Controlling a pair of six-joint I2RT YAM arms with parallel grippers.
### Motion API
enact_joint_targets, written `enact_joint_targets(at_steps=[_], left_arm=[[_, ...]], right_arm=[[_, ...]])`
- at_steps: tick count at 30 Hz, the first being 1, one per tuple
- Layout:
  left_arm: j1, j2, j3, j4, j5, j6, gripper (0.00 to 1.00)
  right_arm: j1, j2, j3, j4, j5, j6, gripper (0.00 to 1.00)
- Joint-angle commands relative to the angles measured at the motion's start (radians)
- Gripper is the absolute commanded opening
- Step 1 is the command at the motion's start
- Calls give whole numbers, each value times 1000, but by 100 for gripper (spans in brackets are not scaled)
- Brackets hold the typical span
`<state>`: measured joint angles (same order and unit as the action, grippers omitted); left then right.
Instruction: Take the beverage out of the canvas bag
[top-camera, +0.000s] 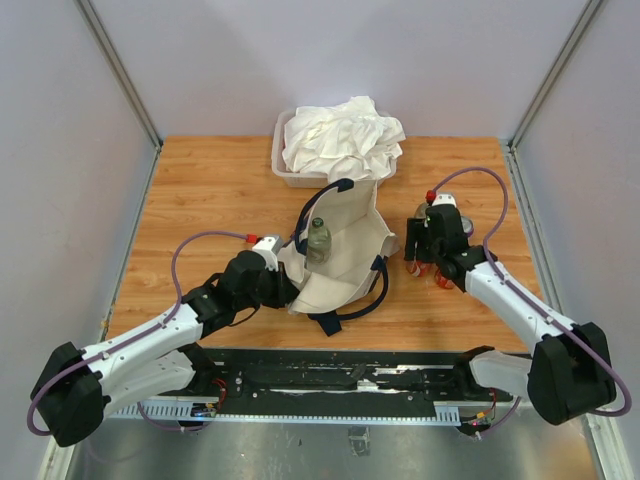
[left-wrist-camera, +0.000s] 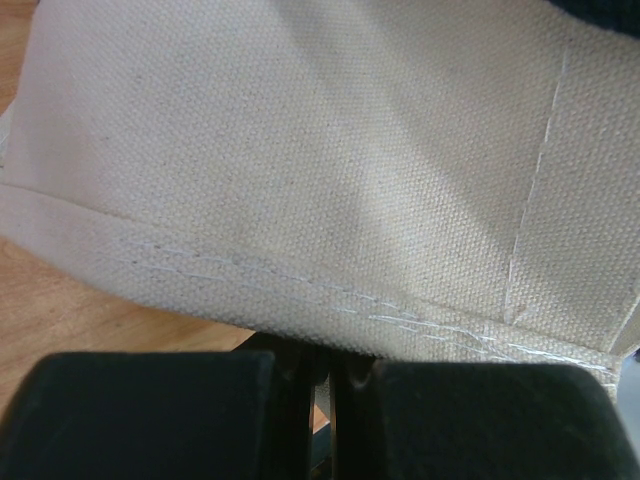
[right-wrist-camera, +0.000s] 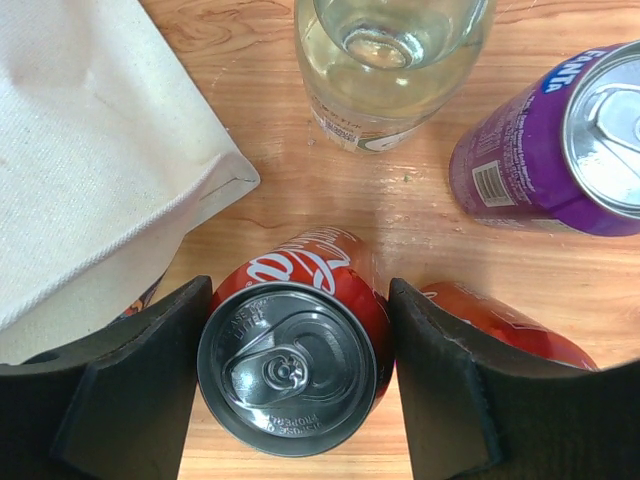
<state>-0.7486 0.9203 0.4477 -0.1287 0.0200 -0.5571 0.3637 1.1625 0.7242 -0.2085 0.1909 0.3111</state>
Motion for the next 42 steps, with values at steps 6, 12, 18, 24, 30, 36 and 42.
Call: enact_joint_targets(at_steps=[6, 12, 18, 24, 30, 36, 42], left_arm=[[1, 17, -3, -89, -29, 18, 6], [2, 19, -1, -97, -29, 25, 6], [1, 23, 4, -96, -28, 32, 6], [2, 16, 8, -88, -22, 45, 6], [2, 7, 25, -101, -21, 44, 6], [2, -38, 29, -126, -36, 35, 6], [2, -96, 35, -169, -68, 17, 4]], right_arm=[[-30, 61, 12, 70, -37, 39, 24], [-30, 64, 28, 17, -30, 37, 57], [-29, 9, 65, -43, -25, 21, 77], [-2, -70, 142, -110, -1, -14, 92], [80, -113, 256, -165, 9, -86, 83], [264, -103, 392, -182, 46, -197, 53], [324, -50, 433, -102, -71, -216, 24]])
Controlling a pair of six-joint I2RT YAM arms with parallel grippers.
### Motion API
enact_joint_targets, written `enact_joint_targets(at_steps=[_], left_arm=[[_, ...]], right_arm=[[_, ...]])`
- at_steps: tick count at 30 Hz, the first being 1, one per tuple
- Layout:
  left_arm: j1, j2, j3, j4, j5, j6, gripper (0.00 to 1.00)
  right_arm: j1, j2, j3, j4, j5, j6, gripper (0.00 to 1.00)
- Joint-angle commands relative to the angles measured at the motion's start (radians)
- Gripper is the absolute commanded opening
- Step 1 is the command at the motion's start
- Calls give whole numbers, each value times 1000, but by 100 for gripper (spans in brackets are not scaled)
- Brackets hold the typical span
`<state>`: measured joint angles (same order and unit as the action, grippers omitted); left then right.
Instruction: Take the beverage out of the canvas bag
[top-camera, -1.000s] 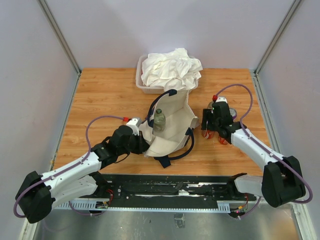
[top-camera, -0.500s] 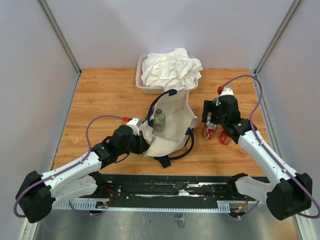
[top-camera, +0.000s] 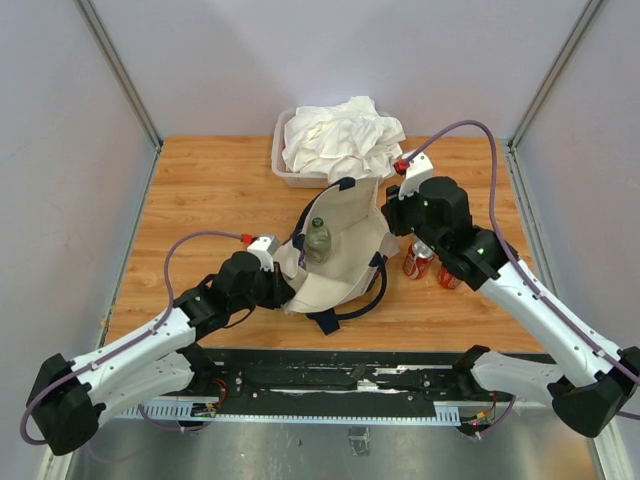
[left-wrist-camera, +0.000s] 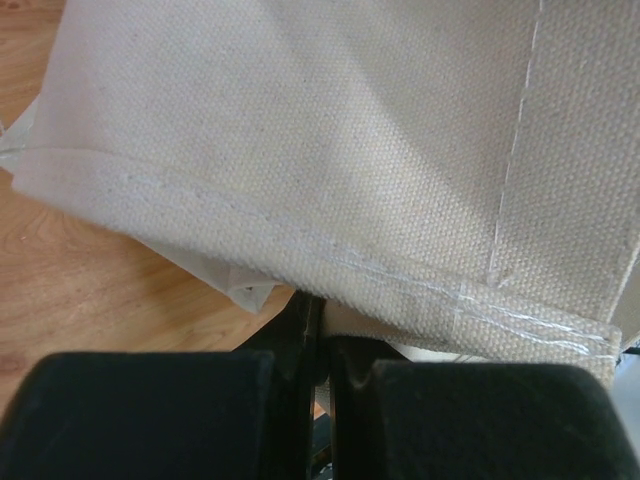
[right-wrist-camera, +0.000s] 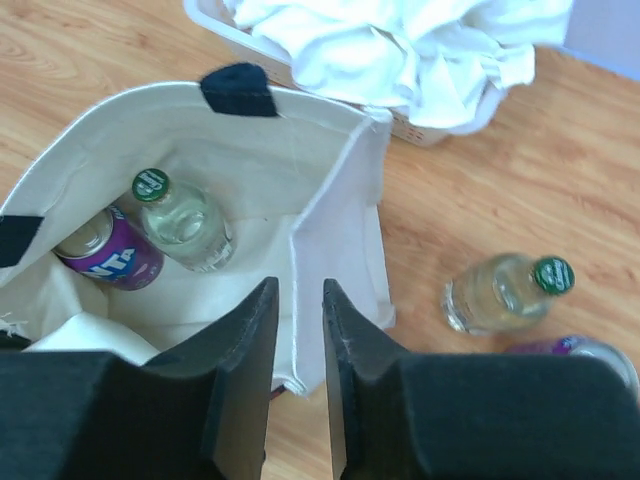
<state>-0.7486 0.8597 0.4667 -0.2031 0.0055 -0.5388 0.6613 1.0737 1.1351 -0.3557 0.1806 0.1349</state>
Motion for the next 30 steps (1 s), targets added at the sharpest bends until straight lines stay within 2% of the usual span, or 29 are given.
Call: enact_joint_targets(at_steps=[1, 3, 7, 14, 16, 19, 22, 30], left_arm=[[1, -45, 16, -104, -61, -5, 4], [2, -62, 22, -121, -84, -11, 3], [1, -91, 27, -147, -105, -18, 2], [1, -99, 13, -139, -114, -37, 2], [1, -100, 10, -133, -117, -43, 2], [1, -100, 8, -132, -120, -48, 2], [2, -102, 6, -138, -125, -52, 2], [2, -94, 0, -130, -127, -59, 2]], right_arm=[[29, 54, 17, 62, -75, -38, 13], [29, 96, 8, 83, -111, -35, 1], [38, 184, -2, 133, -210, -33, 2], [68, 329, -15, 214, -274, -34, 45], [73, 362, -25, 247, -293, -31, 61], [80, 397, -38, 304, -321, -26, 79], [83, 437, -34, 339, -327, -26, 82], [88, 535, -13, 433, -347, -29, 82]])
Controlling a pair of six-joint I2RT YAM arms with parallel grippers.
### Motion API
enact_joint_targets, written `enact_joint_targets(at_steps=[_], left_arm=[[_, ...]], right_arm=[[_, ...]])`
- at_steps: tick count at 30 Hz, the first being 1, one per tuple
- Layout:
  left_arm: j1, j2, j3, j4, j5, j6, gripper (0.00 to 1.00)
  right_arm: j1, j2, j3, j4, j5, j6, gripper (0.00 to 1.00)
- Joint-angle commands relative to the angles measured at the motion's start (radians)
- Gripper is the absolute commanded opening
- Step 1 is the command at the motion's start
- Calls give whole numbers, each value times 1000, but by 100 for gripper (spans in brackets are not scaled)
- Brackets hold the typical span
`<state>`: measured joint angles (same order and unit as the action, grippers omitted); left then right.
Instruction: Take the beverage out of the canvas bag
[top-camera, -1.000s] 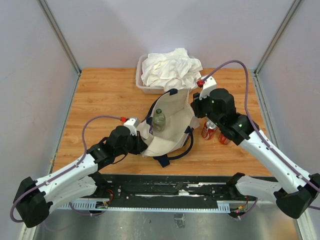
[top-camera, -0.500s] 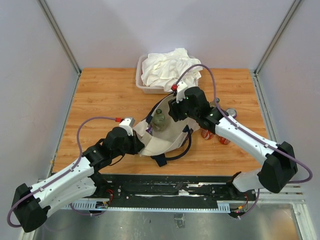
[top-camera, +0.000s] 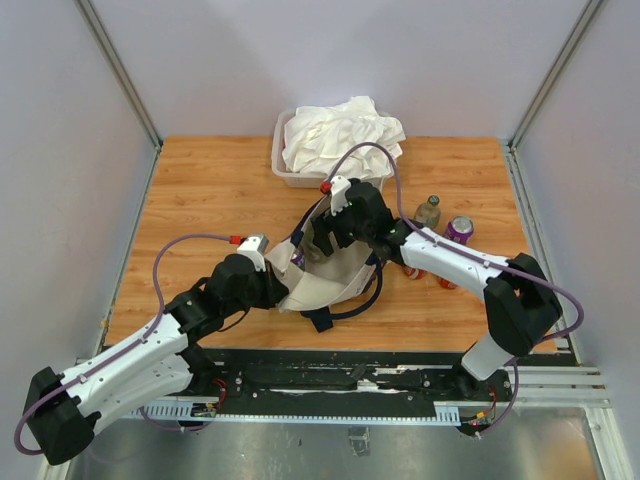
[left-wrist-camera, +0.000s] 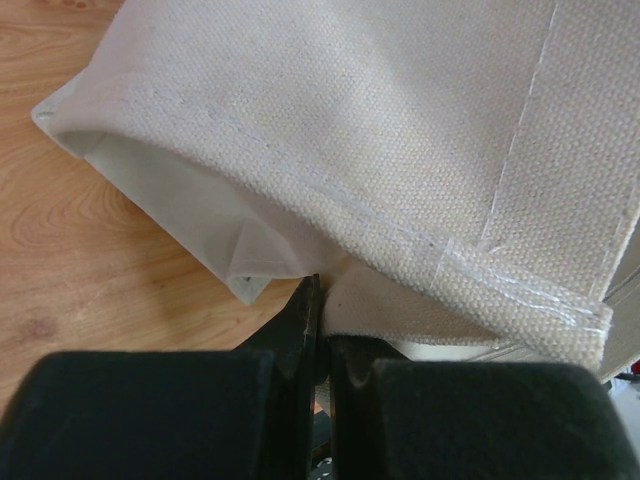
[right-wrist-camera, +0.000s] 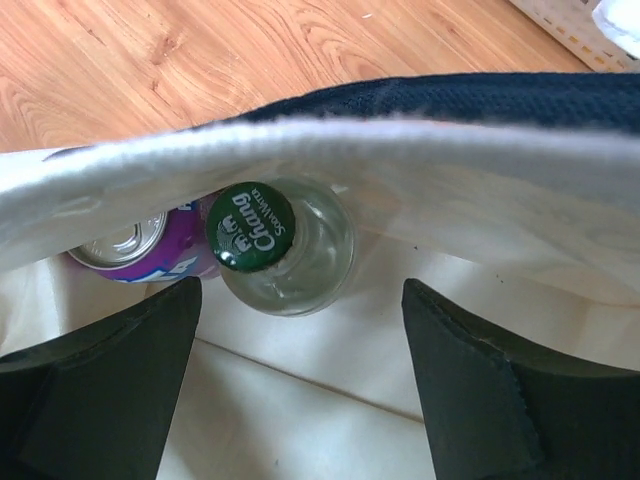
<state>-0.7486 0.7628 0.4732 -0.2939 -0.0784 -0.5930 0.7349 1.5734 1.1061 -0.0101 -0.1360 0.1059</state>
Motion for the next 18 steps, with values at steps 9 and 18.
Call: enact_joint_targets(at_steps=[9, 18], left_arm=[[2, 27, -15, 1, -35, -8, 2], [1, 37, -21, 15, -34, -5, 2]], right_arm=[[14, 141, 80, 118, -38, -5, 80], [16, 183, 112, 98, -35, -6, 28]])
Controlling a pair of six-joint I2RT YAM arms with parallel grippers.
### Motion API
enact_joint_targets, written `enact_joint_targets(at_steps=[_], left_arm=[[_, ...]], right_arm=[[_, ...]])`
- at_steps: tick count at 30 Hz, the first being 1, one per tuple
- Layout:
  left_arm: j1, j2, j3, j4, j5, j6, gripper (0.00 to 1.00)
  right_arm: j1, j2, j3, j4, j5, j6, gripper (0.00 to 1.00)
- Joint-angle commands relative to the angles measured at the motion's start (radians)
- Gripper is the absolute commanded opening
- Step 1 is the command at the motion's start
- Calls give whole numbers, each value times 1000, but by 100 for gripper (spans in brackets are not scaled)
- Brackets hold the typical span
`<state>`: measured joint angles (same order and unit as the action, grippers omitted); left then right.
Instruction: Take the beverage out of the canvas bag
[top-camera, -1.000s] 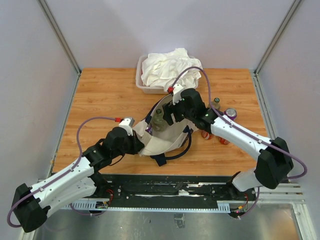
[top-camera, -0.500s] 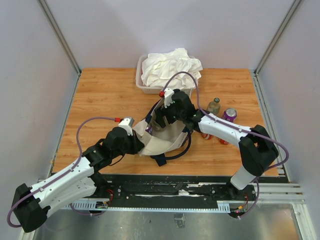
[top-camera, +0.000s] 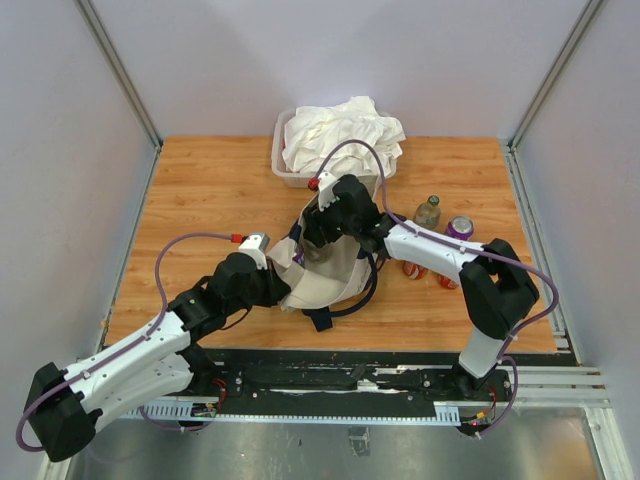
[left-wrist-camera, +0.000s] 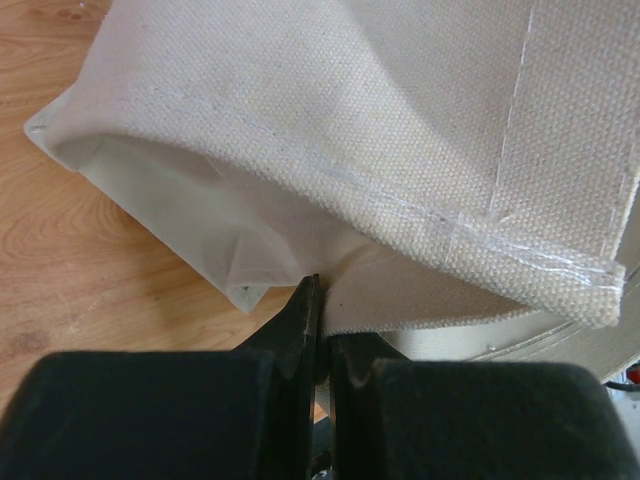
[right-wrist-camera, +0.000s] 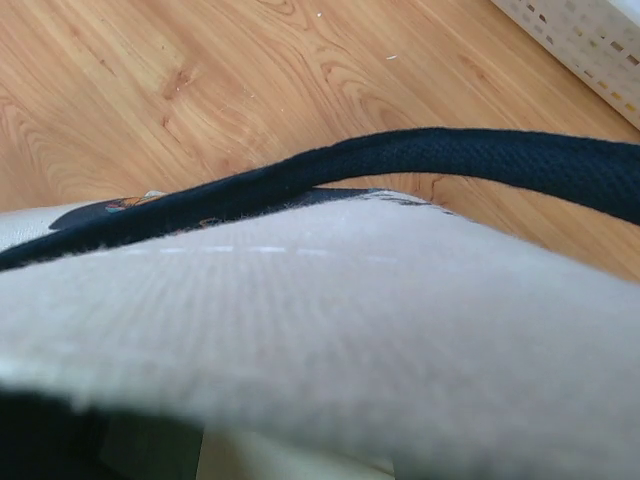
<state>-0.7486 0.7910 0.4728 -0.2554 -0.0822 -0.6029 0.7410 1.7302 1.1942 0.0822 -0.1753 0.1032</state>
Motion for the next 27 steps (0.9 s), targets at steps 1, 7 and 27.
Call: enact_joint_targets(at_steps=[1, 7, 27], left_arm=[[1, 9, -21, -22, -30, 5, 2], [2, 13, -34, 6, -32, 3, 2], [2, 20, -46, 66, -36, 13, 2]], right_arm=[[10, 26, 21, 5, 8, -3, 15], [18, 9, 29, -12, 40, -40, 1], [44, -161, 53, -24, 131, -117, 1]])
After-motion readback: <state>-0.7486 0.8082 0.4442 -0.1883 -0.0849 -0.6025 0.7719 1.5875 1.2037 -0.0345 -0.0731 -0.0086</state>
